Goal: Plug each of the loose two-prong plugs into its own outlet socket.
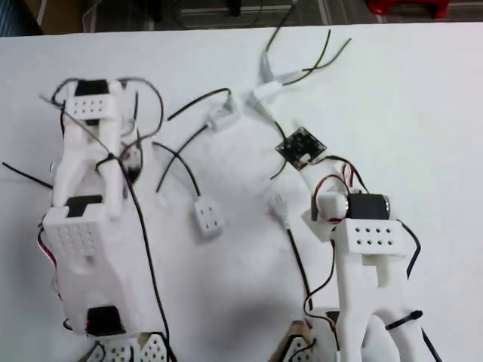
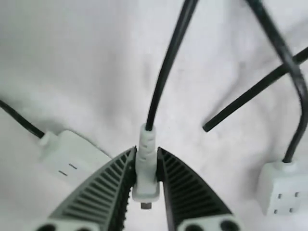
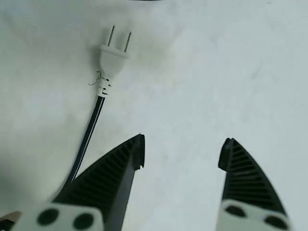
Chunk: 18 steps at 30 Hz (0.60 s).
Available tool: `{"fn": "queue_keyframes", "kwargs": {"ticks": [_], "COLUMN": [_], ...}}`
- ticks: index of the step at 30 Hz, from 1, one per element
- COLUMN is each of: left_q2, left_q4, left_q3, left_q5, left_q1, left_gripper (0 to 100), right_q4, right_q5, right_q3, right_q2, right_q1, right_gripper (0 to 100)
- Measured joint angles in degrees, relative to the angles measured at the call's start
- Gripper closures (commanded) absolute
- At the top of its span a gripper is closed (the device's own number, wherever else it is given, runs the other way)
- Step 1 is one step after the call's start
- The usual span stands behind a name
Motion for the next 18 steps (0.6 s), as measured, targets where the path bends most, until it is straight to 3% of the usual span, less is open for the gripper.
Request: {"fn": "queue_keyframes", "kwargs": {"ticks": [7, 12, 18], "left_q2": [-4.8, -20.2, -36.9], "left_q4": [0.8, 0.9, -0.4], "left_q3": [-8.1, -8.2, -8.3], "left_q5": [0.0, -0.2, 0.0], "left_q1": [3.7, 8.0, 8.0], "left_gripper": [98, 98, 98], "right_q4": [0.0, 0.0, 0.0], "right_q5": [0.0, 0.0, 0.0], "right_q3": [0.0, 0.0, 0.0], "right_q2": [0.0, 0.0, 0.0], "right_q1": [1.1, 1.2, 1.2], "right_gripper": [74.7, 74.7, 74.7]}}
